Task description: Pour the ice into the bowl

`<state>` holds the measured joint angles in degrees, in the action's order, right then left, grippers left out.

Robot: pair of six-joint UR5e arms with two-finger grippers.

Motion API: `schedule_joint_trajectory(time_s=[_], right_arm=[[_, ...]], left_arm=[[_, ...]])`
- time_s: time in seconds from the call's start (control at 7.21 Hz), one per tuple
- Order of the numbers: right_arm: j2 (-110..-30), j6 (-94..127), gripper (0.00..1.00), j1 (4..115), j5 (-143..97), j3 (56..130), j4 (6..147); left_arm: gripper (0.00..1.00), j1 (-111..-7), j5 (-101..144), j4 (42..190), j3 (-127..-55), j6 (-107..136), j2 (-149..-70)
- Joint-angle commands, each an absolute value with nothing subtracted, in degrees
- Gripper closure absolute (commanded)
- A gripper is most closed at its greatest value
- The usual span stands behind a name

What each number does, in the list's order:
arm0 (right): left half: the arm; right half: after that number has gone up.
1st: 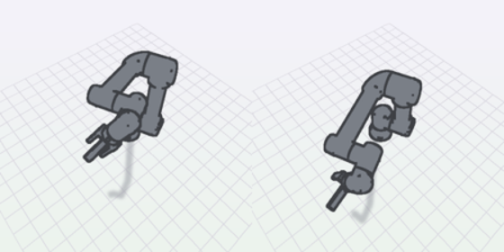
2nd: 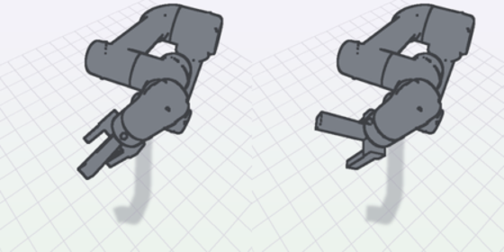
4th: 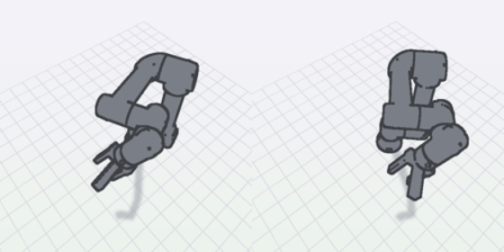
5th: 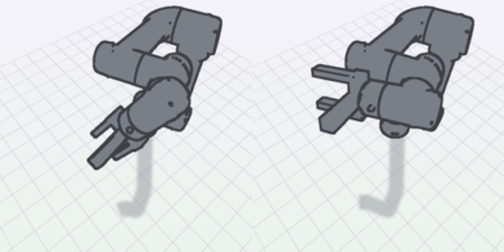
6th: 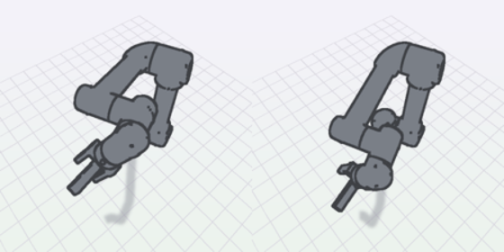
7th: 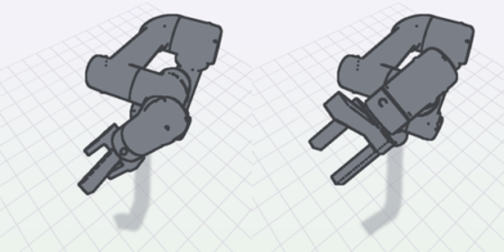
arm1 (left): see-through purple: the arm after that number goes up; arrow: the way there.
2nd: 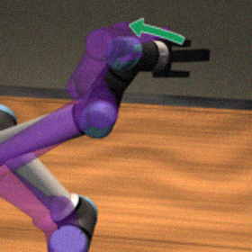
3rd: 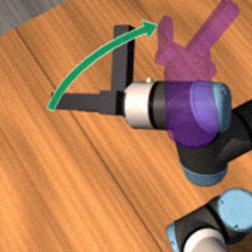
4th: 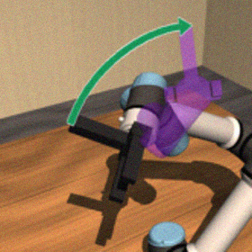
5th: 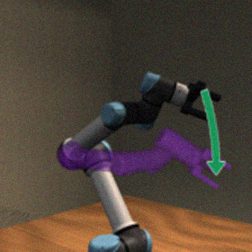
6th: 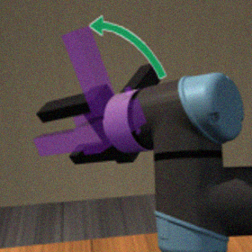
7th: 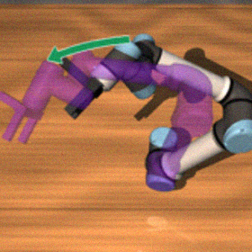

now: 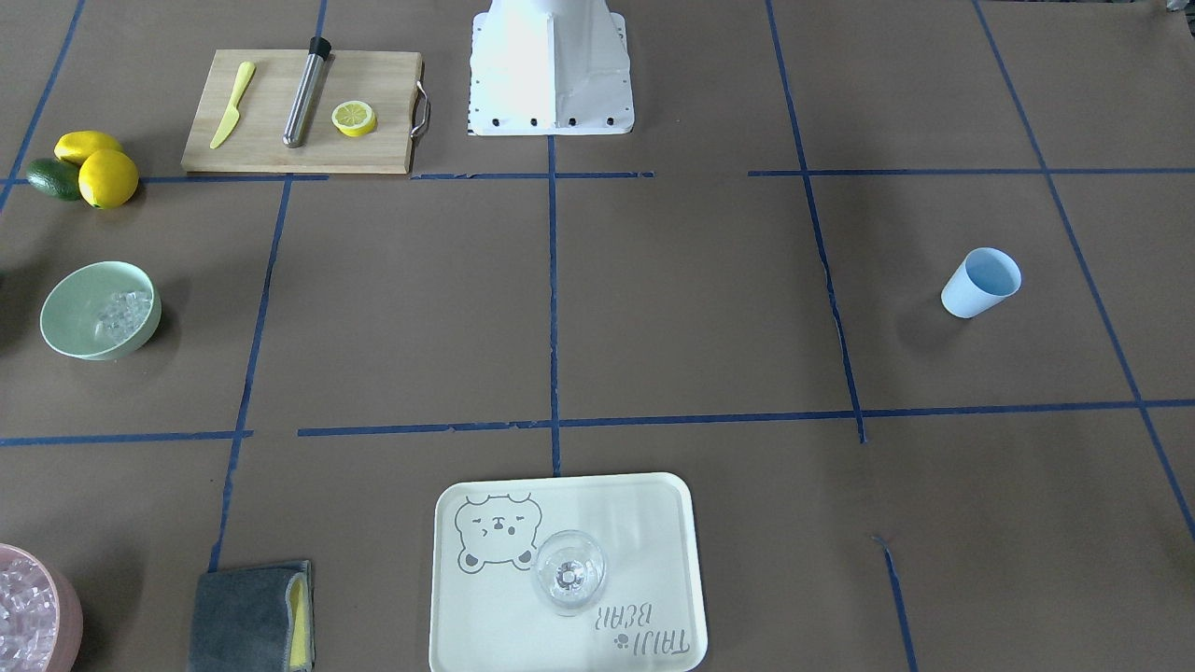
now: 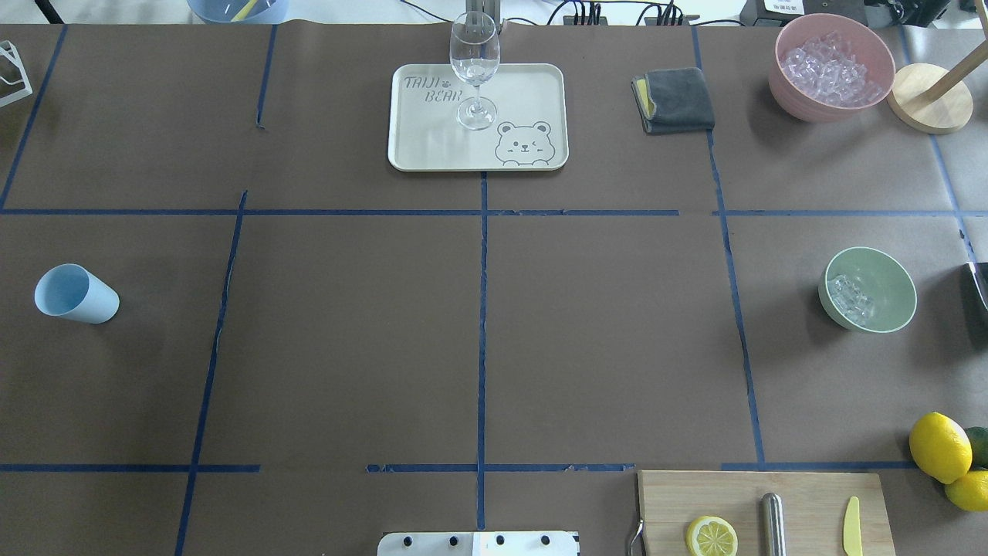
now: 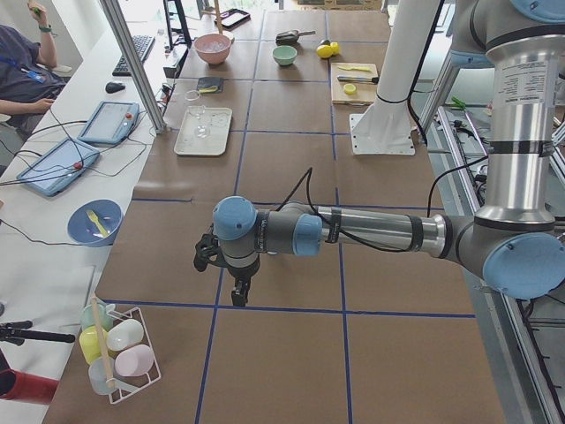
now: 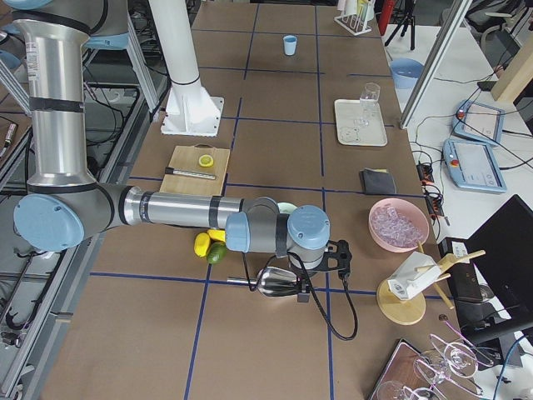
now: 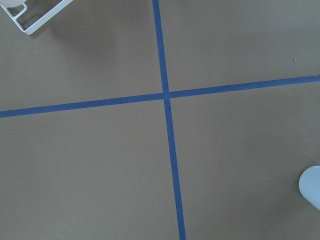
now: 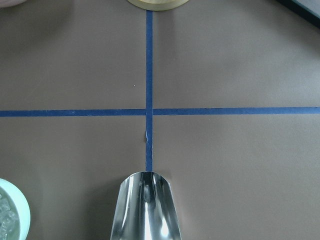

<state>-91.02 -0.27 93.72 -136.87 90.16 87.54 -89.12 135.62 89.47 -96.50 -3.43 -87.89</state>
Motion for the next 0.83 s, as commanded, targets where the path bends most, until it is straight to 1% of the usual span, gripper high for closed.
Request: schedule_joint_trajectory(time_s=[0.0, 0.28, 0.69], right_arm=[[-91.66, -0.18, 0.00, 93.78, -137.02, 90.52, 87.54], [-94.12, -0.09, 0.00, 93.78, -137.11, 92.19, 87.45], [-94.31, -0.09, 0.00, 93.78, -137.11, 92.11, 87.54]], left_arm=[[0.00, -89.12, 135.62, 89.47, -96.50, -3.43, -87.89], [0.00, -89.12, 135.62, 89.56, -96.59, -3.43, -87.89], [0.00, -89.21, 135.62, 89.56, -96.59, -3.43, -87.98]])
